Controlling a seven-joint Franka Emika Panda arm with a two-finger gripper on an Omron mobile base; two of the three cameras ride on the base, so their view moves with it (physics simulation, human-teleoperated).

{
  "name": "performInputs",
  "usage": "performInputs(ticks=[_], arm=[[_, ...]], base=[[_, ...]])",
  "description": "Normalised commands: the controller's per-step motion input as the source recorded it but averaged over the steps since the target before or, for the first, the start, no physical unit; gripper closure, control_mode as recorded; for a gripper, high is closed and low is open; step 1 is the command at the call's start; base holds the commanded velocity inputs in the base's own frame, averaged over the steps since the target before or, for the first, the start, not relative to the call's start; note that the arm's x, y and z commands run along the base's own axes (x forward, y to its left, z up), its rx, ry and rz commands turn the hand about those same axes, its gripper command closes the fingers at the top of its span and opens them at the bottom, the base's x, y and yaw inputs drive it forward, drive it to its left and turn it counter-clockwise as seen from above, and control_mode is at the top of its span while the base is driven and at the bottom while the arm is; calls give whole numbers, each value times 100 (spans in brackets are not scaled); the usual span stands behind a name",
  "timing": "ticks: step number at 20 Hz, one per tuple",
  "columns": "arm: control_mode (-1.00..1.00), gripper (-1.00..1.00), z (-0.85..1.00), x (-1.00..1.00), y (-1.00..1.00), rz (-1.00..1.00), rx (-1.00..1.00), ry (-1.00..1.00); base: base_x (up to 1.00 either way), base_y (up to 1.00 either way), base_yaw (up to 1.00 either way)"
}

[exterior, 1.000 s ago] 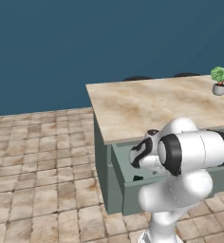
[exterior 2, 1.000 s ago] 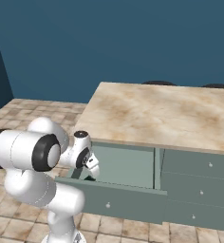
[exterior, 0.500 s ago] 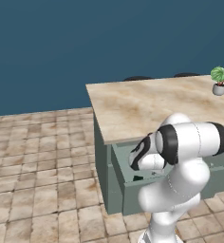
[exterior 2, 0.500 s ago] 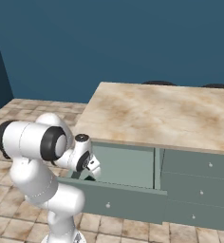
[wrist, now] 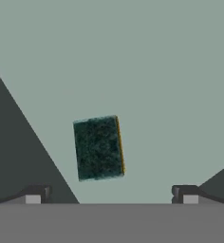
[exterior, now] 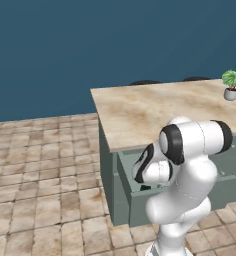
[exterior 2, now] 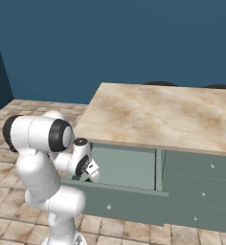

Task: Restock the sink supplies by placing the sponge and soap dispenser on the counter and next to the sink. Make sure the soap dispenser is upright.

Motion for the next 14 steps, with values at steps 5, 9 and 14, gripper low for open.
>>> performInputs(ticks=[5, 9, 14], arm=[[-100, -100, -23, 3, 13, 0, 0, 0], [-100, -100, -11, 1, 8, 0, 0, 0], [-100, -100, 0, 6, 4, 0, 0, 0]], base=[[0, 0, 0], [0, 0, 0], [0, 0, 0]])
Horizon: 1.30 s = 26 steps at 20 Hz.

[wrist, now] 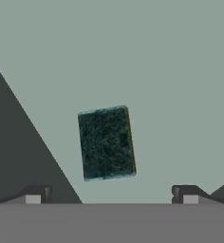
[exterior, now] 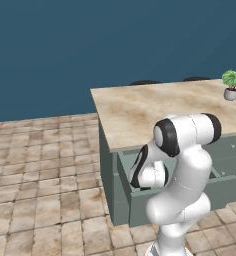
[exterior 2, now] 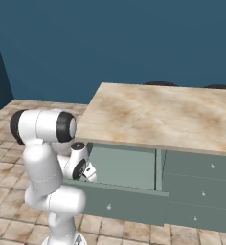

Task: Restock the sink supplies by placing the sponge and soap dispenser on the counter and next to the sink. Make sure the soap dispenser is upright.

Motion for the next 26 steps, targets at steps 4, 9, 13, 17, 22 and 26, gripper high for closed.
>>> performInputs(ticks=[4, 9, 13, 17, 22, 26], arm=[[-100, -100, 0, 23, 3, 0, 0, 1], [-100, -100, -7, 23, 0, 0, 0, 1], [-100, -100, -17, 6, 0, 0, 0, 0], [-100, -100, -18, 0, -3, 0, 0, 0], [-100, -100, -17, 0, -13, 0, 0, 0], [-100, -100, -15, 0, -26, 0, 3, 0]], base=[[0, 0, 0], [0, 0, 0], [0, 0, 0], [0, 0, 0], [0, 0, 0], [0, 0, 0]])
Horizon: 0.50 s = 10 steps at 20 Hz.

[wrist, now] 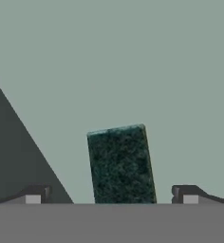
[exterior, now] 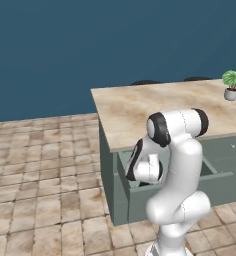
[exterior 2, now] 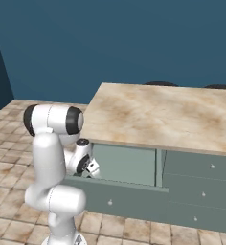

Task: Restock the sink supplies by placing the sponge and soap dispenser on the counter and next to the sink. Make sure the soap dispenser is upright.

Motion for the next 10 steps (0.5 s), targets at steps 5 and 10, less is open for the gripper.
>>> performInputs(ticks=[5, 10], arm=[[-100, -100, -9, 0, -46, 0, 7, 0], [-100, -100, -26, 0, -18, 0, 3, 0]], base=[[0, 0, 0], [0, 0, 0]])
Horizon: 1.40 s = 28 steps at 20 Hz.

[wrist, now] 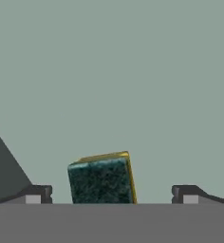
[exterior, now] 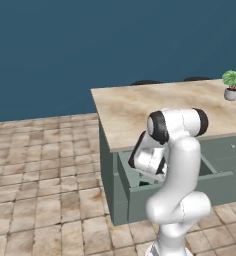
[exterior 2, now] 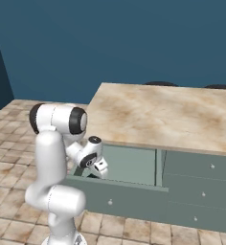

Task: Restock the sink supplies by placing the sponge and soap dispenser on the counter and next to the sink. Make sure the soap dispenser is upright.

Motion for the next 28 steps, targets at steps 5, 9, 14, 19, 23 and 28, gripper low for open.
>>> performInputs(ticks=[5, 9, 14, 19, 23, 28], arm=[[-100, -100, -59, -7, 0, 0, 0, 0], [-100, -100, -23, -11, 1, 0, -1, 0], [-100, -100, 0, -11, 0, 0, 0, -1], [-100, -100, 0, -43, 0, 0, 0, -3], [-100, -100, 0, -24, 3, 0, 0, 0], [-100, -100, 0, -1, 29, 0, 0, 0]], base=[[0, 0, 0], [0, 0, 0], [0, 0, 0], [0, 0, 0], [0, 0, 0], [0, 0, 0]])
